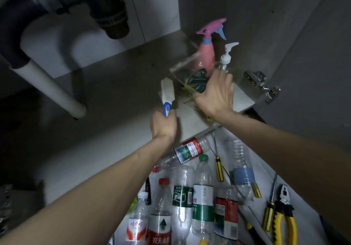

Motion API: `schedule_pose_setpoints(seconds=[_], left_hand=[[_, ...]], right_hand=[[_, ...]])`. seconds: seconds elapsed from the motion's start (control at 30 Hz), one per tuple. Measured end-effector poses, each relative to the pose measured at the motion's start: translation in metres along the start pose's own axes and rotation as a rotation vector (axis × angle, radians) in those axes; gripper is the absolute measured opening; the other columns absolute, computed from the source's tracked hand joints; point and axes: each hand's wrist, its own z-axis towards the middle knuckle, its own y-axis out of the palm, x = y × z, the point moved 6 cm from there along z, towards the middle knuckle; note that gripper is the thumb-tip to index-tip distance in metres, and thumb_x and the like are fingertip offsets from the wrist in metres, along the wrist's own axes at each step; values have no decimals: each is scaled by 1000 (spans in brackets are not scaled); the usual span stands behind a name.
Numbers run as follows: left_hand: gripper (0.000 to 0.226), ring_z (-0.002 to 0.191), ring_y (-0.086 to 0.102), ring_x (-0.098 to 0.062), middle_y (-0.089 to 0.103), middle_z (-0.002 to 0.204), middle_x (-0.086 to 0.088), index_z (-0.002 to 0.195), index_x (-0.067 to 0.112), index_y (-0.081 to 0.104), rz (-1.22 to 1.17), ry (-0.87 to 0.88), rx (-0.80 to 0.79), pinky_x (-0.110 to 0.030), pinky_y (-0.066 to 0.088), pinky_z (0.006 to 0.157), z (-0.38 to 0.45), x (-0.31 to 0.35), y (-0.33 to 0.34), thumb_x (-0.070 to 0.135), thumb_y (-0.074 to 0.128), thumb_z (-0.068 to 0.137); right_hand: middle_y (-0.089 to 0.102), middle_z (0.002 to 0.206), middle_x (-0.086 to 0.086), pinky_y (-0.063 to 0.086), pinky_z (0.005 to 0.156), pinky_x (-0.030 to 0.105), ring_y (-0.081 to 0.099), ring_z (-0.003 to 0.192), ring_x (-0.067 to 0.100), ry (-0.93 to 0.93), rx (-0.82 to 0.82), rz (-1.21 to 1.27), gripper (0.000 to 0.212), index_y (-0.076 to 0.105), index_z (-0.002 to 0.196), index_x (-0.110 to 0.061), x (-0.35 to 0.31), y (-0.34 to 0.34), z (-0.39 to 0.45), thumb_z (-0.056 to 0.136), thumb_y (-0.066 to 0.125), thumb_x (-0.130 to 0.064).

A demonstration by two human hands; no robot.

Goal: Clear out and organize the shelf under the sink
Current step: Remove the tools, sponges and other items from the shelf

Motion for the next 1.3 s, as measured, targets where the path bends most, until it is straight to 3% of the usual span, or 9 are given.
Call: schedule_pose_setpoints(seconds=[0.23, 0.33, 0.43, 0.53, 0.6, 0.7, 0.93, 1.13, 1.3], left_hand=[[57, 50, 46, -20, 50, 51, 0, 55, 12, 51, 88, 93, -126, -33, 37, 53, -64, -22, -44, 55, 55, 93], [47, 55, 50, -21, 55, 56, 1, 63, 14, 55, 163, 181, -178, -31, 38, 54, -95, -31, -56, 52, 58, 91], [26, 62, 57, -17, 63, 70, -3, 83, 19, 59, 313, 275, -218, -31, 43, 55, -134, -39, -68, 43, 54, 94], [19, 62, 63, -15, 65, 75, -8, 83, 18, 55, 513, 364, -428, -27, 45, 50, -177, -64, -65, 34, 52, 93], [24, 76, 66, -31, 67, 83, -14, 80, 15, 57, 737, 429, -595, -31, 45, 57, -206, -90, -60, 36, 51, 90], [36, 75, 60, -30, 62, 82, -9, 68, 21, 46, 810, 414, -755, -31, 38, 58, -246, -130, -57, 50, 45, 88], [35, 102, 63, -33, 66, 109, -11, 100, 16, 59, 1101, 510, -951, -36, 45, 78, -320, -191, -48, 44, 38, 97], [41, 115, 59, -31, 60, 130, -11, 133, 12, 48, 1153, 427, -964, -35, 40, 81, -330, -194, -39, 37, 46, 100], [44, 120, 57, -29, 57, 134, -9, 137, 16, 48, 1185, 432, -988, -37, 45, 95, -327, -187, -40, 33, 51, 97]], right_hand=[[43, 103, -3, 38, 68, 31, 50, 91, 18, 95, -145, 178, 56, 37, 104, -27, 27, -16, -74, 71, 70, -57], [45, 103, -9, 38, 63, 30, 52, 90, 14, 167, -180, 232, 54, 38, 106, -32, 40, -28, -120, 72, 63, -65], [47, 104, -8, 43, 75, 33, 52, 99, 15, 147, -166, 216, 54, 42, 110, -30, 44, -50, -171, 72, 55, -65], [46, 106, -8, 45, 82, 34, 51, 102, 17, 101, -238, 135, 58, 45, 115, -25, 57, -62, -235, 81, 46, -73], [47, 106, -7, 46, 82, 36, 51, 101, 17, 126, -278, 136, 57, 44, 113, -27, 74, -69, -282, 86, 54, -75], [47, 108, -6, 41, 77, 35, 51, 103, 20, 267, -320, 139, 53, 43, 110, -26, 106, -79, -353, 83, 67, -65], [51, 118, 9, 52, 81, 41, 59, 107, 33, 736, -534, -75, 59, 49, 111, -15, 138, -90, -502, 79, 69, -62], [46, 129, 10, 48, 89, 36, 55, 118, 30, 625, -892, -196, 62, 52, 129, -14, 132, -81, -547, 91, 57, -63], [54, 121, 11, 51, 88, 40, 57, 111, 33, 556, -819, -277, 47, 65, 116, -14, 129, -92, -518, 99, 39, -48]])
